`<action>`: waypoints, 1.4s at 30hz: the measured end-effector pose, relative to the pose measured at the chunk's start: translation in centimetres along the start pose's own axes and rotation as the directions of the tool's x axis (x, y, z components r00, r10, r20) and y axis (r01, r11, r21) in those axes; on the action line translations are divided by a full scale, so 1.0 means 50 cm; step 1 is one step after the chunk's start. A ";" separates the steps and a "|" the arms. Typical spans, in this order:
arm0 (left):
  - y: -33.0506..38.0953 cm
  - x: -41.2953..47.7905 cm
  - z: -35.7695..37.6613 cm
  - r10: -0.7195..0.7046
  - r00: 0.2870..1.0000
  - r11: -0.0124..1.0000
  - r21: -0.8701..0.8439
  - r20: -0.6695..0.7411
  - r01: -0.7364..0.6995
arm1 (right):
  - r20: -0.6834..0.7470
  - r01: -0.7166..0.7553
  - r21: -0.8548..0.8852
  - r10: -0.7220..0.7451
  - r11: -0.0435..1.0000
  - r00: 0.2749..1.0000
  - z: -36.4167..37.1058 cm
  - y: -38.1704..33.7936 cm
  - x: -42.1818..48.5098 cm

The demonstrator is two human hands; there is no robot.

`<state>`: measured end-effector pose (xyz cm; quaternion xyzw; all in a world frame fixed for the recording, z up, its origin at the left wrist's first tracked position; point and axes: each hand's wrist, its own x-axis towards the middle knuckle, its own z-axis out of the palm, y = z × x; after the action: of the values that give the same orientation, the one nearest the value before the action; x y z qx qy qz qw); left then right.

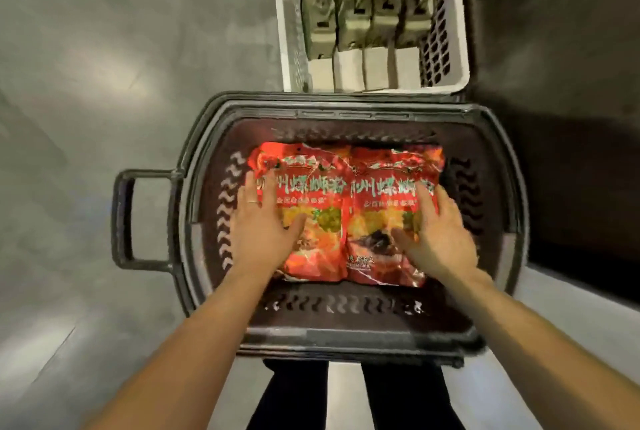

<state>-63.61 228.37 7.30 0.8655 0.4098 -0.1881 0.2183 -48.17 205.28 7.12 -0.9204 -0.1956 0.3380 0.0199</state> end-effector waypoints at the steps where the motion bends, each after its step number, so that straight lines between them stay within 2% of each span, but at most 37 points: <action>1: -0.014 0.016 0.026 -0.026 1.000 1.000 -0.013 0.011 0.026 | 0.008 -0.048 0.060 0.047 0.997 0.999 0.023 0.011 0.019; 5: -0.052 0.053 0.110 -0.205 0.969 0.971 -0.097 0.135 0.219 | 0.117 -0.242 0.224 0.220 0.944 0.968 0.105 0.030 0.056; 8: -0.059 0.058 0.141 -0.249 0.958 0.949 -0.158 0.144 0.271 | 0.129 -0.273 0.248 0.247 0.930 0.960 0.127 0.020 0.057; 12: -0.048 0.054 0.147 -0.240 0.958 0.930 -0.247 0.160 0.274 | 0.085 -0.215 0.219 0.201 0.952 0.976 0.127 0.009 0.045; 17: -0.023 0.052 0.139 -0.204 0.956 0.918 -0.298 0.209 0.261 | 0.134 -0.221 0.319 0.186 0.922 0.973 0.132 -0.003 0.050; 20: -0.022 0.052 0.145 -0.187 0.958 0.910 -0.329 0.217 0.252 | 0.084 -0.179 0.338 0.160 0.924 0.983 0.142 0.004 0.057; 23: -0.021 0.039 0.138 -0.192 0.957 0.843 -0.462 0.220 0.275 | 0.019 -0.139 0.391 0.143 0.910 0.990 0.137 0.003 0.039; 26: -0.008 0.011 0.110 -0.171 0.973 0.829 -0.511 0.155 0.227 | -0.062 -0.089 0.364 0.120 0.927 0.991 0.115 -0.011 0.004; 33: 0.015 -0.085 -0.061 -0.106 0.992 0.806 -0.579 0.062 0.122 | -0.181 0.016 0.331 0.047 0.943 0.982 -0.011 -0.034 -0.096; 38: 0.044 -0.149 -0.274 -0.108 0.993 0.798 -0.600 -0.049 0.057 | -0.280 0.106 0.393 0.009 0.913 0.960 -0.177 -0.058 -0.188; 42: 0.066 -0.198 -0.457 -0.050 0.977 0.764 -0.638 -0.209 -0.098 | -0.344 0.176 0.440 -0.016 0.881 0.939 -0.365 -0.110 -0.267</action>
<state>-63.51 232.41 32.08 0.7579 0.4591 0.0610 0.4594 -47.85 207.10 30.34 -0.9210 -0.1491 0.2147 0.2888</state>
